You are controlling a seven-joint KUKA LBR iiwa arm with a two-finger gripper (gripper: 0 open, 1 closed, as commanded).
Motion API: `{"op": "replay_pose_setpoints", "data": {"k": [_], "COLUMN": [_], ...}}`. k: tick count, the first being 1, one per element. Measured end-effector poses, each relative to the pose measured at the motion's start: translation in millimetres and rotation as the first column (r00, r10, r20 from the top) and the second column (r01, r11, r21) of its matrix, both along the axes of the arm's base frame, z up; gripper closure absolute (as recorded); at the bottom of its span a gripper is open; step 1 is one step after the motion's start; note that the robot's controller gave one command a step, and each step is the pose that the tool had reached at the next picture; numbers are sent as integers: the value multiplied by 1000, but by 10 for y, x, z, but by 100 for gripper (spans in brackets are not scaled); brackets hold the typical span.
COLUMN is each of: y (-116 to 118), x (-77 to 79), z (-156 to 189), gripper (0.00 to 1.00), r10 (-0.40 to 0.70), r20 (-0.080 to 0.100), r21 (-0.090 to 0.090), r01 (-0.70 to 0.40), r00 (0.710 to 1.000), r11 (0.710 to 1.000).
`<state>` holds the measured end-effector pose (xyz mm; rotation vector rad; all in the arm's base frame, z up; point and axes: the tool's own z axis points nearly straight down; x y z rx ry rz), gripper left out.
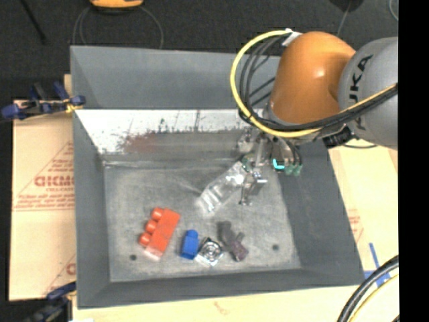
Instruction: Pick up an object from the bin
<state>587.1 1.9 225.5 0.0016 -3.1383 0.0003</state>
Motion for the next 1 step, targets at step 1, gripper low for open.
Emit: {"op": "replay_pose_setpoints", "data": {"k": [1], "y": [-543], "x": [418], "z": [-1039], "gripper": [0], "r10": [61], "r20": [19], "r21": [-1], "r01": [-61], "r00": [998], "r11": [998]}}
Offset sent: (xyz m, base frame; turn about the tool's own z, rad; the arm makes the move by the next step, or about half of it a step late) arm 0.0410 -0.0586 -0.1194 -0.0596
